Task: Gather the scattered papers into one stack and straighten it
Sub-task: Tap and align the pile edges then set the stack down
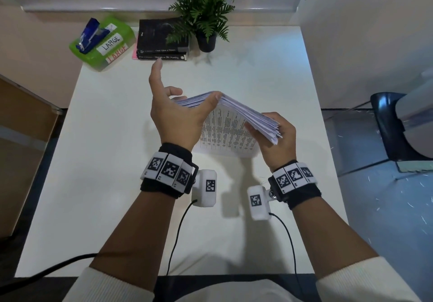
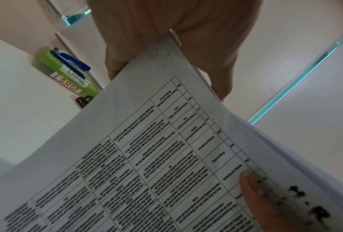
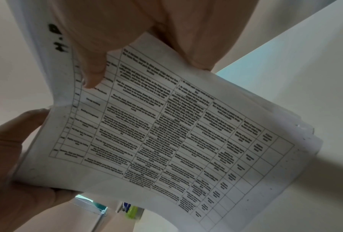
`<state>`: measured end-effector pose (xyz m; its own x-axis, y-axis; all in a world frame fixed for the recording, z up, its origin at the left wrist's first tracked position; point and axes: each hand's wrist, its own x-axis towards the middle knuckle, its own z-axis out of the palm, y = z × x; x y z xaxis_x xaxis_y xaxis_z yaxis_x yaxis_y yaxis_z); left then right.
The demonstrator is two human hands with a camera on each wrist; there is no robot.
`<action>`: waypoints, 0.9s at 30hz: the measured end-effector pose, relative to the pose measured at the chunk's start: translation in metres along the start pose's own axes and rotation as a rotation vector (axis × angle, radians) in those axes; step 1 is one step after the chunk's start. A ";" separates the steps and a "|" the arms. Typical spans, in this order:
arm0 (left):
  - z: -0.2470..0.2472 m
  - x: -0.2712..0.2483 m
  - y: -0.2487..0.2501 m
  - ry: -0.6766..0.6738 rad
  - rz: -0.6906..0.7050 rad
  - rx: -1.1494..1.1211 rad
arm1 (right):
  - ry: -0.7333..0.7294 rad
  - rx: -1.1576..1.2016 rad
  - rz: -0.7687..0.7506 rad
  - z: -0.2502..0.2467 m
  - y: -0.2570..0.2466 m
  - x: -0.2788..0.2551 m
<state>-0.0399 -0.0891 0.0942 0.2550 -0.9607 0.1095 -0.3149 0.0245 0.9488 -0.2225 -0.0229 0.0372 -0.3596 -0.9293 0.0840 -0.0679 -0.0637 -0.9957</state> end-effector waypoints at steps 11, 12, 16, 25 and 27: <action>-0.018 0.003 -0.009 -0.224 0.073 -0.179 | 0.041 0.005 0.043 -0.005 -0.009 0.008; -0.023 0.005 -0.017 -0.277 0.077 -0.188 | 0.069 0.012 0.053 -0.007 -0.011 0.011; -0.026 0.004 -0.041 -0.399 0.014 -0.070 | 0.066 0.019 0.066 -0.010 -0.022 0.012; -0.004 -0.019 -0.025 -0.143 -0.043 -0.322 | 0.125 -0.079 -0.122 0.006 -0.034 0.000; -0.001 -0.029 -0.029 -0.088 -0.055 -0.333 | 0.125 -0.086 -0.142 0.008 -0.031 -0.007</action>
<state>-0.0377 -0.0620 0.0640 0.1786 -0.9830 0.0436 0.0168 0.0473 0.9987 -0.2105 -0.0176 0.0667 -0.4533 -0.8603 0.2330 -0.2039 -0.1544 -0.9667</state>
